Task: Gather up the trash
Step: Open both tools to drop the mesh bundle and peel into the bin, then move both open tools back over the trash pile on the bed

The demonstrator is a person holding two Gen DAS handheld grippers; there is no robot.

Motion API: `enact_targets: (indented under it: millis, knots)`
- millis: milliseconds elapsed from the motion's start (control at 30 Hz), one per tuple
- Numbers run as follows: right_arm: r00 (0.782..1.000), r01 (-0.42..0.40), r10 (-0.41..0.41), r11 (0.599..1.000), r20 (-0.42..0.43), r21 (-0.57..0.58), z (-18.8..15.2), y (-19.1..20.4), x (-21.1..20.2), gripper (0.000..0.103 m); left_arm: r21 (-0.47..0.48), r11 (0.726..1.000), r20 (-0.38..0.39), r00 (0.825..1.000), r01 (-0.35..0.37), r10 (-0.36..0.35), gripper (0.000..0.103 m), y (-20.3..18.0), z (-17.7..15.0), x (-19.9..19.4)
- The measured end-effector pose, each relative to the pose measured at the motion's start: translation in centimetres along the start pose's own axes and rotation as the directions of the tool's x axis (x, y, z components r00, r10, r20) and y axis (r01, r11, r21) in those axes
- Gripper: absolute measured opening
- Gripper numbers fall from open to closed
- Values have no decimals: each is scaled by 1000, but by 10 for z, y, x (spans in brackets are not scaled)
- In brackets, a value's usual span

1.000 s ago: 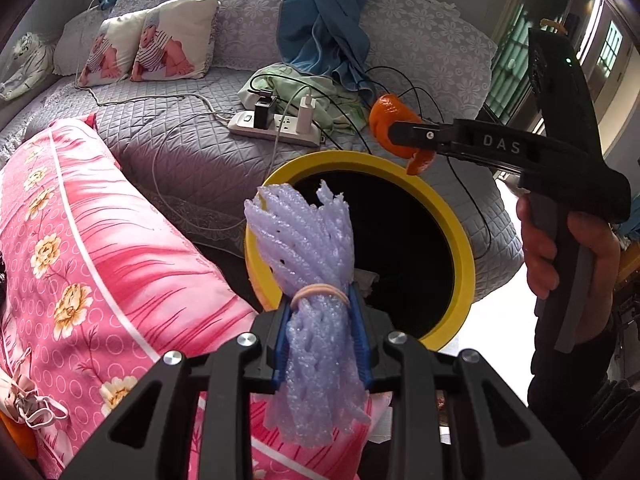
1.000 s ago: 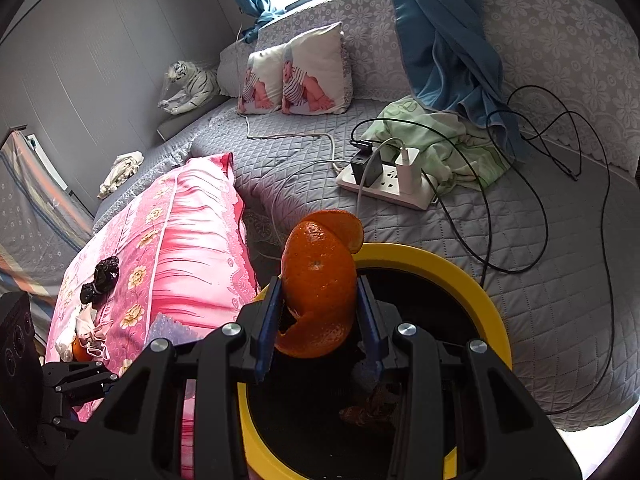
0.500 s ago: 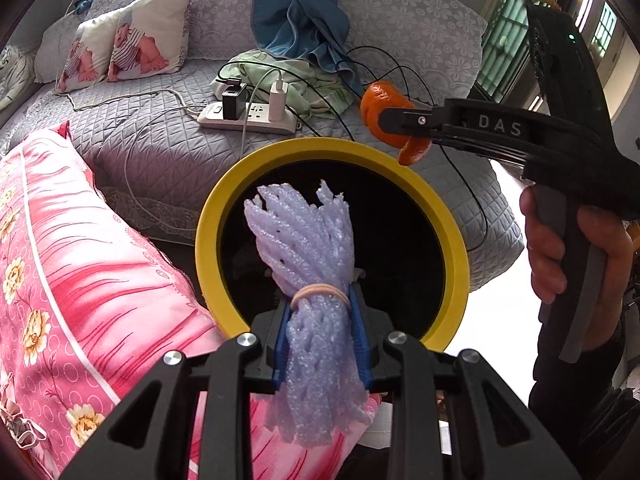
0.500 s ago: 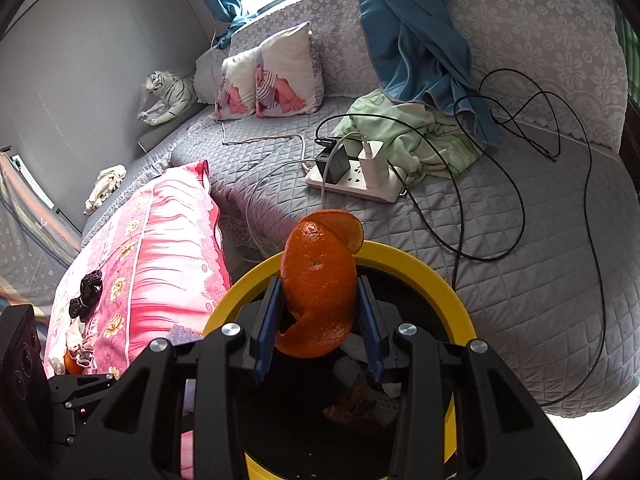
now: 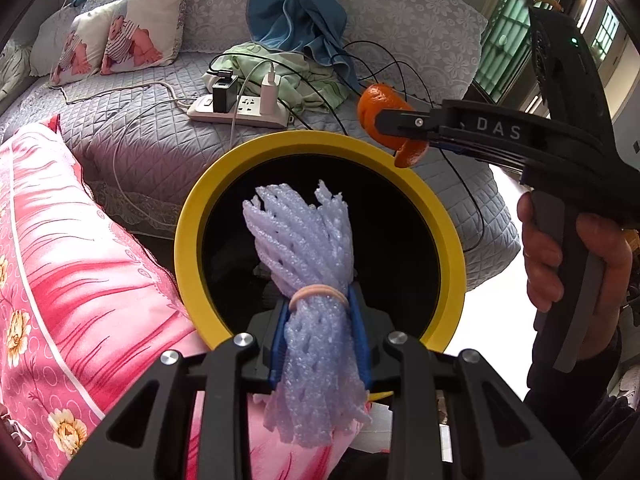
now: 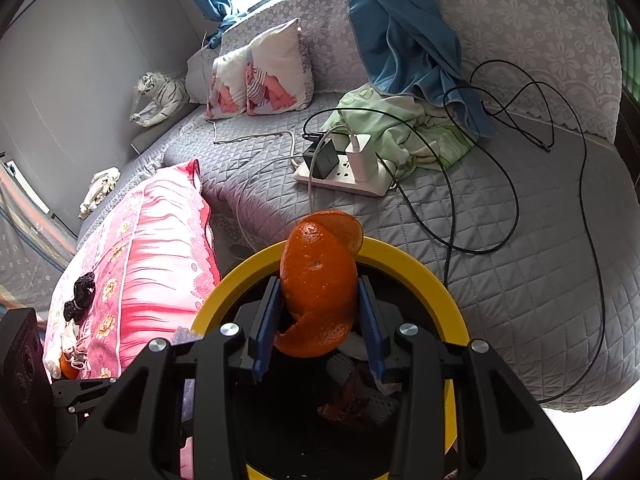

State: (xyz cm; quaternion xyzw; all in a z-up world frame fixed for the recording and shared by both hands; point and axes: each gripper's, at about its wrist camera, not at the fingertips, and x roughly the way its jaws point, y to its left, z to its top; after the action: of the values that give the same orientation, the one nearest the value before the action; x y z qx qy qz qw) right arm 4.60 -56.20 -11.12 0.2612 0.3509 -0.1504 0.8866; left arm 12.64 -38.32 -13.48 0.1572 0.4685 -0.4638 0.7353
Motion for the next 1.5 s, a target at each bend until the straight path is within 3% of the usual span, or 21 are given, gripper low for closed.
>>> enact_targets:
  millis: [33, 67, 133, 467, 700, 767, 1100, 1300, 1400, 1500]
  knots:
    - [1000, 3, -3, 1000, 4, 6, 0, -1, 0, 41, 0, 1000, 5, 1000, 0, 0, 31, 0, 0, -1]
    - [1000, 7, -7, 1000, 10, 15, 1, -2, -1, 43, -6, 1000, 6, 1000, 3, -3, 48, 0, -1, -2]
    - [1000, 5, -6, 999, 21, 31, 2, -5, -4, 47, -32, 999, 26, 1000, -15, 16, 70, 4, -2, -5]
    - [999, -16, 15, 1000, 37, 22, 6, 4, -13, 47, -101, 994, 66, 997, -38, 45, 71, 33, -6, -32]
    - [996, -86, 87, 995, 13, -60, 5, 46, -7, 51, -201, 974, 107, 987, -101, 124, 72, 84, -24, -76]
    - [993, -113, 114, 989, 4, -92, 3, 64, -4, 55, -233, 965, 124, 980, -123, 155, 78, 102, -31, -92]
    - [961, -273, 253, 927, -110, -258, -16, 171, 26, 61, -414, 872, 158, 923, -261, 351, 85, 197, -84, -178]
    - [908, -418, 362, 828, -212, -374, -43, 248, 41, 64, -527, 792, 124, 894, -308, 430, 86, 253, -124, -223]
    - [877, -478, 394, 775, -275, -415, -60, 284, 49, 66, -569, 752, 104, 878, -333, 467, 90, 272, -146, -240]
    - [855, -516, 403, 724, -326, -458, -77, 317, 57, 66, -603, 722, 84, 873, -339, 481, 90, 286, -165, -249]
